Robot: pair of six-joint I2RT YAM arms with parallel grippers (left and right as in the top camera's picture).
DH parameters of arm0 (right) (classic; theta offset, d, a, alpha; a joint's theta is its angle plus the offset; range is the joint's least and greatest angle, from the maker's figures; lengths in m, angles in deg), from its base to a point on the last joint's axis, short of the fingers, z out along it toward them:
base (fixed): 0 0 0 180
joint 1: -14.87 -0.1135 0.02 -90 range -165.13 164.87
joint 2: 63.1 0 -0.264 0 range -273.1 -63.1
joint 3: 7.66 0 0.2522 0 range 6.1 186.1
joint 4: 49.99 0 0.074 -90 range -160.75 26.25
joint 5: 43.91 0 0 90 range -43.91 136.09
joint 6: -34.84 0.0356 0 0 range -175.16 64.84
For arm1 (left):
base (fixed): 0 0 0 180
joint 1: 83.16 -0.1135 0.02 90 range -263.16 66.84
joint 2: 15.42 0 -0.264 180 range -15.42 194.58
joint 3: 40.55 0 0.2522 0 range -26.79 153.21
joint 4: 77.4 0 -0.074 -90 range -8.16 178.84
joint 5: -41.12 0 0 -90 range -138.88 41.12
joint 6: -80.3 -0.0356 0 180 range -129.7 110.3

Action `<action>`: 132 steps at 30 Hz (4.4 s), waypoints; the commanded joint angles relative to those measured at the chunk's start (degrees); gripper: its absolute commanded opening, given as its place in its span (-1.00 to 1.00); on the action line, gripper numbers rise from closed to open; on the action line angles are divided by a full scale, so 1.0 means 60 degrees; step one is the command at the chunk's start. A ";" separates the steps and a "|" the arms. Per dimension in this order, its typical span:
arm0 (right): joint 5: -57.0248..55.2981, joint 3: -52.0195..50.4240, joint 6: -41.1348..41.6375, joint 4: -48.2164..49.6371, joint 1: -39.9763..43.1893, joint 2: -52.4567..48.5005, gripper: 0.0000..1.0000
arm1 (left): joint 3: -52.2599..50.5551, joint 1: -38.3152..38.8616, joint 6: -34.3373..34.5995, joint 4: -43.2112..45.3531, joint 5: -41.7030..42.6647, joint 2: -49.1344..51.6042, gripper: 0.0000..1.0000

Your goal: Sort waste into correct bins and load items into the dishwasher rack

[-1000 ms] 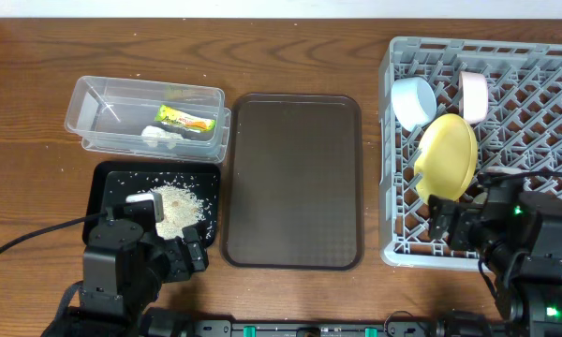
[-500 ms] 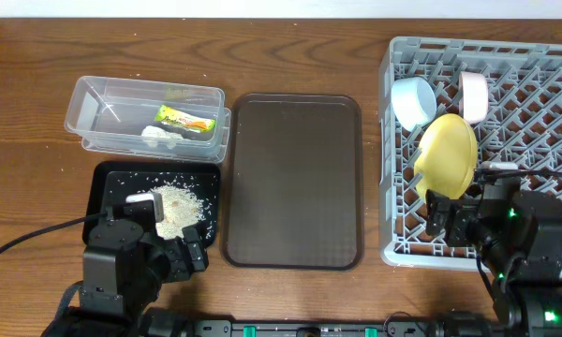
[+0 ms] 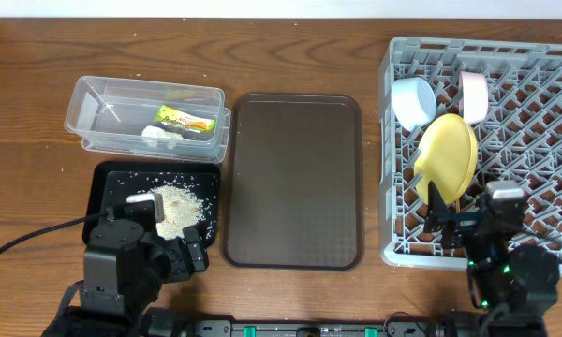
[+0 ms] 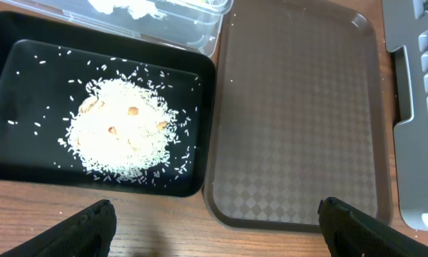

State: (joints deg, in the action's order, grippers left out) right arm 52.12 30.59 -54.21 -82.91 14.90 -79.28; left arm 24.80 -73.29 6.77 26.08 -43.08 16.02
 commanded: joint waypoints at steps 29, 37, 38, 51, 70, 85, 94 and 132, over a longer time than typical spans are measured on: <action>-0.0029 -0.4029 -0.0310 0.2572 -0.0357 0.2645 0.98 | -0.0087 0.0033 0.0018 0.0004 -0.0109 0.0004 0.87; -0.0029 -0.4029 -0.0310 0.2568 -0.0357 0.2645 0.99 | -0.0087 0.0033 0.0018 0.0004 -0.0109 0.0004 0.86; -0.0029 -0.4029 -0.0310 0.2572 -0.0357 0.2645 0.99 | -0.0087 0.0033 0.0018 0.0004 -0.0109 0.0004 0.87; -0.0029 -0.4029 -0.0310 0.2572 -0.0357 0.2645 0.98 | -0.0087 0.0033 0.0018 0.0004 -0.0109 0.0004 0.87; -0.0029 -0.4029 -0.0310 0.2572 -0.0357 0.2645 0.98 | -0.1942 -0.0667 -0.1071 0.2106 -0.0907 -0.2157 0.87; -0.0029 -0.4029 -0.0310 0.2572 -0.0357 0.2645 0.99 | -0.7144 -0.1348 -0.1381 0.8699 -0.0863 -0.5111 0.87; -0.0029 -0.4029 -0.0310 0.2572 -0.0357 0.2645 0.98 | -0.8561 -0.1348 -0.3089 1.1522 -0.0674 -0.5227 0.88; -0.0029 -0.4029 -0.0310 0.2568 -0.0357 0.2645 0.98 | -0.8561 -0.1348 -0.3133 0.9847 -0.0219 -0.5202 0.87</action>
State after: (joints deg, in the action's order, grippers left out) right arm 52.05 6.50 -55.48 -67.32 13.26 -63.77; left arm -26.10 -81.14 -11.26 87.76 -45.44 -14.82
